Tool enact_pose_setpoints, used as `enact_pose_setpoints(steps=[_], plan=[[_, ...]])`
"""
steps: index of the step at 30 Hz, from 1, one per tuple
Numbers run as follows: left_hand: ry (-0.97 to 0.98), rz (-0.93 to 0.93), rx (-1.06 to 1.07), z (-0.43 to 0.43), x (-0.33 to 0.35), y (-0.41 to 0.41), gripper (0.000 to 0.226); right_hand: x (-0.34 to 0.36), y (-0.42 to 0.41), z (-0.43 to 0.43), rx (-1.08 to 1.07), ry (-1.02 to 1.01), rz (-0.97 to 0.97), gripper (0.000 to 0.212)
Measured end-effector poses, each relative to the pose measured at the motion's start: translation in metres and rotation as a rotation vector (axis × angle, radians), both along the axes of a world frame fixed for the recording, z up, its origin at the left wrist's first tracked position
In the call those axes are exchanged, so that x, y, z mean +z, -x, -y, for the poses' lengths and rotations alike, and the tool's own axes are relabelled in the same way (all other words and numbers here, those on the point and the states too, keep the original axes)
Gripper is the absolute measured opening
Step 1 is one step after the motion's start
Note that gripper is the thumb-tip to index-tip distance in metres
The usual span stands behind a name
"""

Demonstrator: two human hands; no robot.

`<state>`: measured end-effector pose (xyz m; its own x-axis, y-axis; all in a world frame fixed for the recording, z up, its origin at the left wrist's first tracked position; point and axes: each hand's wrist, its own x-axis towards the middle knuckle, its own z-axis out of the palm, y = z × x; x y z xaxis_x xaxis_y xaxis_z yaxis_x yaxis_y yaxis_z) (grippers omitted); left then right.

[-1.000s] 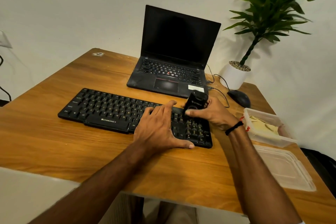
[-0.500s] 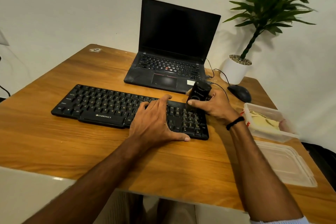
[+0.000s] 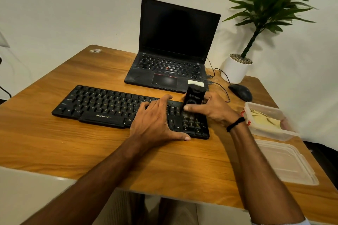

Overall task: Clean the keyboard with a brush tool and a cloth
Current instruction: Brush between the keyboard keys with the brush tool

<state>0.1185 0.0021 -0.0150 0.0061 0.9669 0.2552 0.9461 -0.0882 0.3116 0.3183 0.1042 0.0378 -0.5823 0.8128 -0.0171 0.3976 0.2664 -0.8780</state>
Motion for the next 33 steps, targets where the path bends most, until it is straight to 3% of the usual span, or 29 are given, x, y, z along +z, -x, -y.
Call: enact_pose_setpoints(steps=[2,5,6,10,14,18,22,26,30,33], plan=[[0.003,0.004,0.001,0.000,0.000,0.000,0.139,0.000,0.001,-0.002,-0.099,-0.039,0.007,0.056],[0.010,0.005,0.001,0.000,0.001,0.000,0.139,0.000,-0.007,0.002,0.190,0.099,0.024,0.048],[0.009,0.008,0.000,0.001,0.001,0.000,0.138,0.001,-0.006,0.006,0.198,0.106,0.025,0.048],[-0.008,0.017,-0.005,0.001,0.000,0.001,0.137,0.001,-0.011,-0.004,-0.111,-0.044,0.020,0.058],[0.000,0.006,0.002,0.001,0.001,0.001,0.138,0.006,-0.022,0.005,0.197,0.184,0.025,0.044],[-0.007,0.019,-0.006,0.001,0.000,0.001,0.138,0.005,-0.020,-0.001,-0.063,0.022,-0.048,0.049],[0.017,0.011,-0.007,0.001,0.001,0.000,0.139,0.011,-0.025,0.011,0.237,0.220,0.024,0.046],[0.020,0.021,-0.005,0.001,0.002,0.000,0.138,0.010,-0.024,0.003,0.015,0.113,-0.062,0.048],[0.029,0.019,-0.004,0.002,0.003,0.000,0.138,0.014,-0.030,0.010,0.217,0.226,0.023,0.045],[0.020,0.023,0.002,0.002,0.004,0.000,0.138,0.010,-0.028,0.003,0.029,0.087,0.018,0.051]])
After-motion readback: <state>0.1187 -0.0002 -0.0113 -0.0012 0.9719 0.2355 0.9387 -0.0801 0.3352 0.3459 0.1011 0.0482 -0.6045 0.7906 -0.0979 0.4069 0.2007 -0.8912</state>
